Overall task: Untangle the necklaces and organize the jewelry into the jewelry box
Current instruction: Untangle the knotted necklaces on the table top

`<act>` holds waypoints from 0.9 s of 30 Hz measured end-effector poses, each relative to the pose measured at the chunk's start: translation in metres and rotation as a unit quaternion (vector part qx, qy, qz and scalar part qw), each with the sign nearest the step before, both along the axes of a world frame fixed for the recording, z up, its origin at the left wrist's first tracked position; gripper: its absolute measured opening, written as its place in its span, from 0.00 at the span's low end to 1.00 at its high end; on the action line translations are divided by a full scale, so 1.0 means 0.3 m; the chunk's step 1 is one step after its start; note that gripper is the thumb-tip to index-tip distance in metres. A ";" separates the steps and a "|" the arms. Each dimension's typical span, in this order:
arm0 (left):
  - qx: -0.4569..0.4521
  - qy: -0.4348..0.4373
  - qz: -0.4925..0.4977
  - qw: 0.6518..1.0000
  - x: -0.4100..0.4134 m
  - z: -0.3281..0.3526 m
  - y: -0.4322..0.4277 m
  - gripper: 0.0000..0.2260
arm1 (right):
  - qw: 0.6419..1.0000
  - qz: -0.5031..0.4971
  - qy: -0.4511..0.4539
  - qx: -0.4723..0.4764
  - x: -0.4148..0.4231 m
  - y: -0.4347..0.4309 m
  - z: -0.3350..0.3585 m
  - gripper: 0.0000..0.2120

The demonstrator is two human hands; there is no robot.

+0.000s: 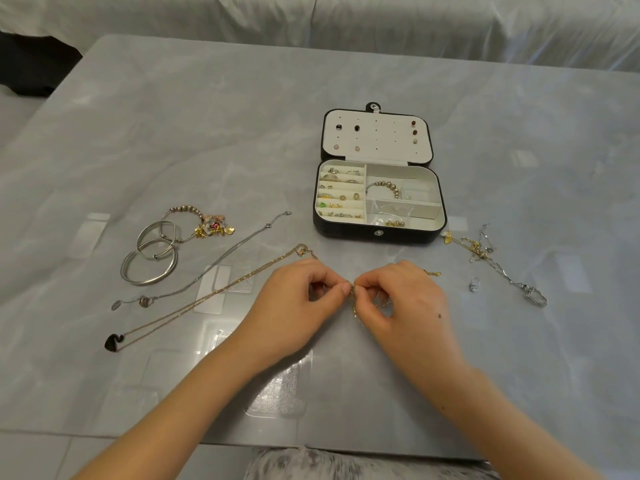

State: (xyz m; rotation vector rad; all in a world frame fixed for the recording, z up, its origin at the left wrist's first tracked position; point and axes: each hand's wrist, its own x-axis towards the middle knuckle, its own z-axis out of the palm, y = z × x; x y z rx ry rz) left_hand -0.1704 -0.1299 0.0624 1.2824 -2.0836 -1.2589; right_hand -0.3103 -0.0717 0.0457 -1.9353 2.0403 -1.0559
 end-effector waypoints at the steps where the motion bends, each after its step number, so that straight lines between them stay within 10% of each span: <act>1: 0.000 0.001 -0.001 1.000 -0.001 -0.001 -0.001 0.04 | 1.000 0.000 0.007 0.001 -0.002 -0.002 -0.003 0.09; 27: 0.187 0.066 -0.003 0.980 0.023 0.044 -0.029 0.02 | 0.998 0.020 -0.055 0.036 -0.004 0.013 -0.001 0.09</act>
